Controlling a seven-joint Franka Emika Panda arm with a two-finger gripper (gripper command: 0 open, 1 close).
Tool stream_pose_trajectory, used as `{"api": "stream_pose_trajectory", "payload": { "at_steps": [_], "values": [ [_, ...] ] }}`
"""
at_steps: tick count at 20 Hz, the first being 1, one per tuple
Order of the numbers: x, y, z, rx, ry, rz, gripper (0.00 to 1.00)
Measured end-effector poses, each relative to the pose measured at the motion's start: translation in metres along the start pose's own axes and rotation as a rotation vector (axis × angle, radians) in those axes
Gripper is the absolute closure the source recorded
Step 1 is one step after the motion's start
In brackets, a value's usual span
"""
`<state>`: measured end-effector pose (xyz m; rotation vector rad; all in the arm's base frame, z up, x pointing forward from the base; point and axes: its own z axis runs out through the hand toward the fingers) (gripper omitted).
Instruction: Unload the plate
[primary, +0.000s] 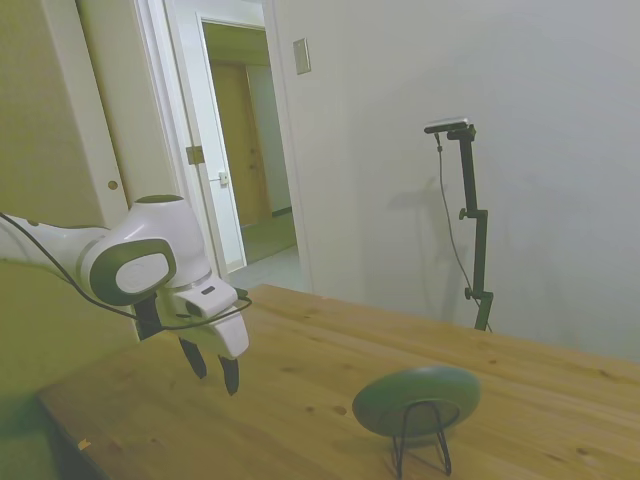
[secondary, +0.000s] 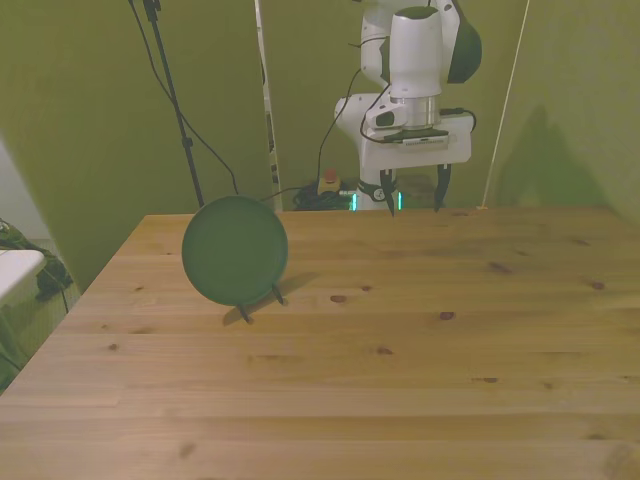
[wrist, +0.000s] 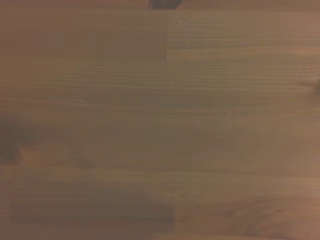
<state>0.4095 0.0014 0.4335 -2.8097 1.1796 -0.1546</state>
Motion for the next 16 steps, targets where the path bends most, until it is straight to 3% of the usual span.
{"api": "stream_pose_trajectory", "payload": {
  "at_steps": [6,10,16],
  "values": [
    [0.014,0.003,-0.013,-0.021,0.053,0.005,0.0],
    [0.047,0.018,-0.047,-0.02,0.1,0.068,0.0],
    [0.111,0.069,-0.114,-0.067,0.206,0.214,0.0]
  ]
}}
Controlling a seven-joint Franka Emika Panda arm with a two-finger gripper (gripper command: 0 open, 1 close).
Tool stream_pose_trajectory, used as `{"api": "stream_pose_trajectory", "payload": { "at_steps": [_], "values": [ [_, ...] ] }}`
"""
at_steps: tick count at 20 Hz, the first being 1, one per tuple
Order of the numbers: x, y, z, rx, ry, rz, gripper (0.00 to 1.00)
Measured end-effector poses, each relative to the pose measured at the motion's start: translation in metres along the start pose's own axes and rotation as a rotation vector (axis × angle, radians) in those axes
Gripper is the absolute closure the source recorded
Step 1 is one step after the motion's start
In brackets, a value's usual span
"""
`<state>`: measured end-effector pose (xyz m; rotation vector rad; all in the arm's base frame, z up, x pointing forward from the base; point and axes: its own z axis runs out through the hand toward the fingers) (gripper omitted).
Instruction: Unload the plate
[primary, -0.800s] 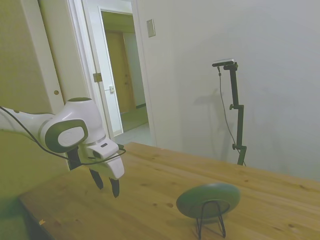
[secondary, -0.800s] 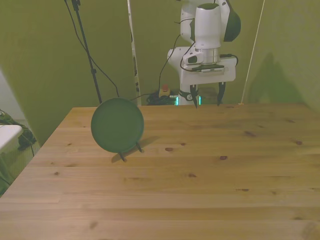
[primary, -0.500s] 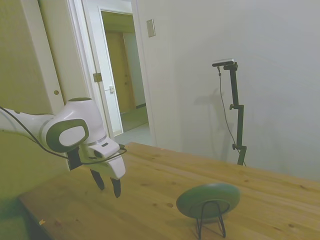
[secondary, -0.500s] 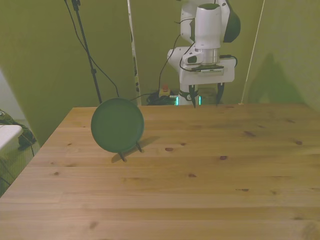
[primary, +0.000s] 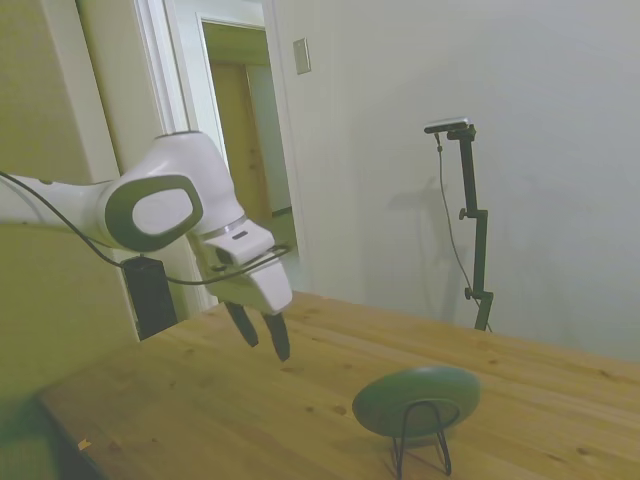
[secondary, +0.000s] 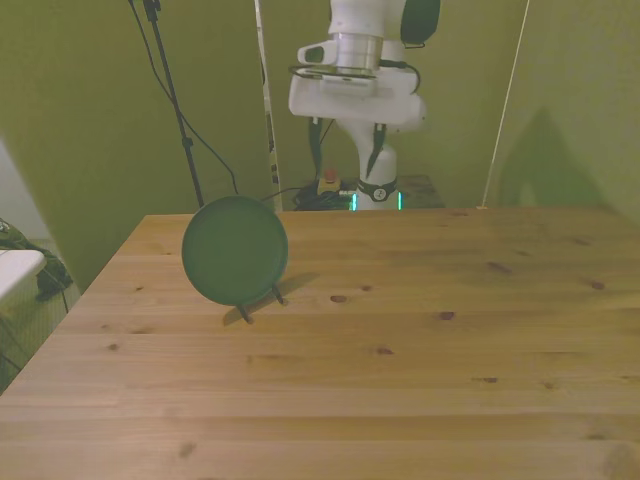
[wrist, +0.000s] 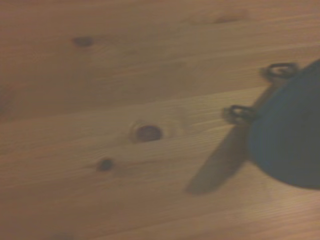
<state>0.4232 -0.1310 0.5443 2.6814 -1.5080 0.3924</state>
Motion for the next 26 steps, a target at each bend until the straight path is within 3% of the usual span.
{"api": "stream_pose_trajectory", "payload": {
  "at_steps": [6,14,19,26],
  "values": [
    [0.074,0.031,-0.013,-0.111,0.101,0.166,0.0],
    [0.139,0.046,0.006,-0.225,0.176,0.307,0.0],
    [0.153,0.05,0.021,-0.236,0.208,0.343,0.0],
    [0.162,0.043,0.032,-0.188,0.247,0.343,0.0]
  ]
}}
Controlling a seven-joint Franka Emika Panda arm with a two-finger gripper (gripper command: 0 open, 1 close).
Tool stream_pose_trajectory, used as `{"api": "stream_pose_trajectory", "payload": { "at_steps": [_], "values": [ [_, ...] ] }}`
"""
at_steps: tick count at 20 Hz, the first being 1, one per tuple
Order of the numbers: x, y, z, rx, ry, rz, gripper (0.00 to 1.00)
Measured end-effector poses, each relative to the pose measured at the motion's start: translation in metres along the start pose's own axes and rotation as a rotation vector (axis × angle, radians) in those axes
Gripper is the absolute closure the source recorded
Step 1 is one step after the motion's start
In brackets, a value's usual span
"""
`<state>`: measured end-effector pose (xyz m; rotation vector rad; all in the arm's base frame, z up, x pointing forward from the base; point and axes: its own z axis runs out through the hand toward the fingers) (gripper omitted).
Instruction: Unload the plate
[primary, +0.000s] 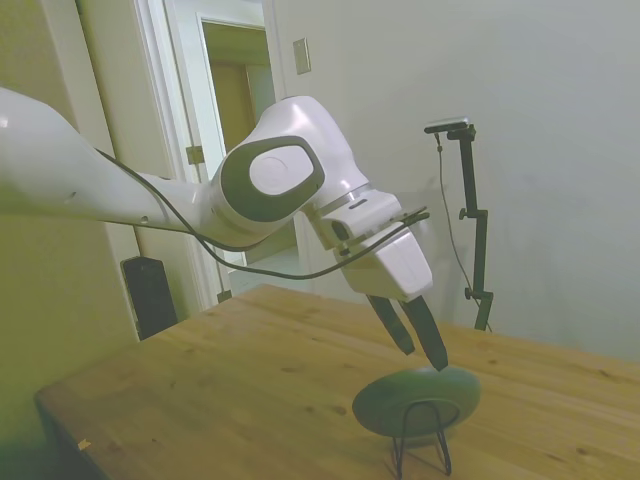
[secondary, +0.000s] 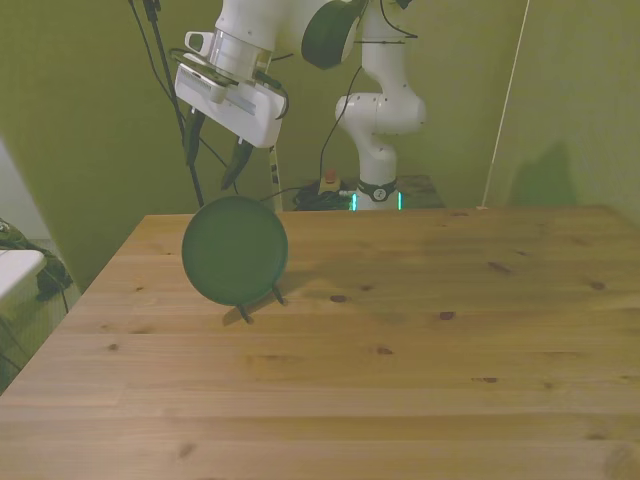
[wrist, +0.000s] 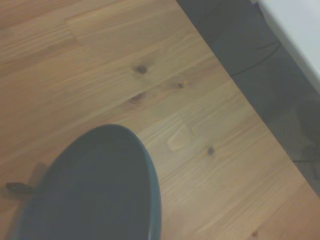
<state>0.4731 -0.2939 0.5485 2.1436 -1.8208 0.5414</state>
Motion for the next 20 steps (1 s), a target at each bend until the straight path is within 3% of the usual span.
{"api": "stream_pose_trajectory", "payload": {
  "at_steps": [10,19,20],
  "values": [
    [-0.026,-0.029,0.03,0.014,-0.029,-0.023,0.0],
    [-0.031,-0.028,0.043,-0.01,-0.062,-0.017,0.0],
    [-0.031,-0.027,0.044,-0.016,-0.067,-0.015,1.0]
  ]
}}
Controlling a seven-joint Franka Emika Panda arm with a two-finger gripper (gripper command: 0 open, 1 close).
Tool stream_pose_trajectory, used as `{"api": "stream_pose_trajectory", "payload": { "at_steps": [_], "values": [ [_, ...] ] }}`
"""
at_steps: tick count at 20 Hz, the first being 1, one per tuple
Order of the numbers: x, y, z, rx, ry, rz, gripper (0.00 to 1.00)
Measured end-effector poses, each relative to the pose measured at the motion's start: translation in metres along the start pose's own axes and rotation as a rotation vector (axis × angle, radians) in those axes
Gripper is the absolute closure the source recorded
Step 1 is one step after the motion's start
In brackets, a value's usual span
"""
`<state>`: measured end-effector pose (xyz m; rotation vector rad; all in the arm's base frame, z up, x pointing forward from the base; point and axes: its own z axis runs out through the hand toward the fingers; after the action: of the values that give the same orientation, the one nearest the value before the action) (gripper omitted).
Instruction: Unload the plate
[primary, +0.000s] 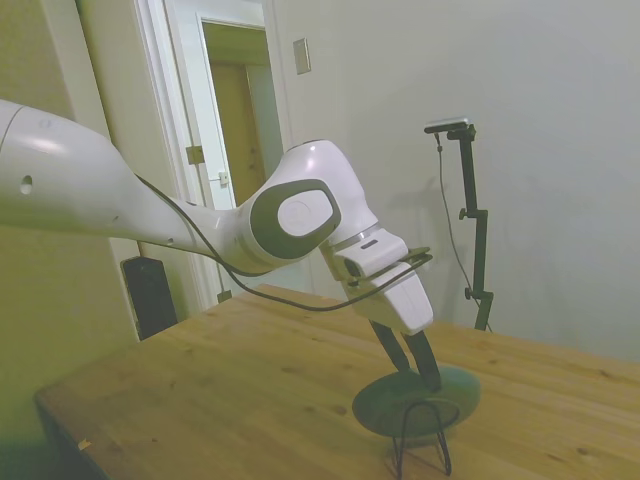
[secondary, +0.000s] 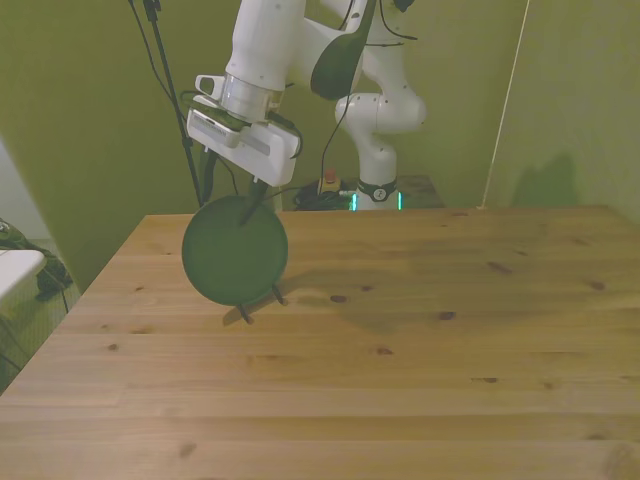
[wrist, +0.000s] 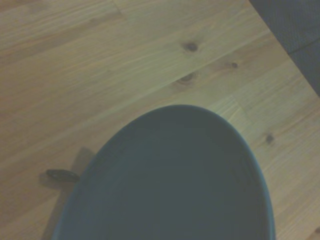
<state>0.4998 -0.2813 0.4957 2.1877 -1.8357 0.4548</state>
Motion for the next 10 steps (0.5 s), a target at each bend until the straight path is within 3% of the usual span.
{"api": "stream_pose_trajectory", "payload": {
  "at_steps": [10],
  "values": [
    [0.0047,0.0063,0.008,-0.025,-0.014,0.015,1.0]
  ]
}}
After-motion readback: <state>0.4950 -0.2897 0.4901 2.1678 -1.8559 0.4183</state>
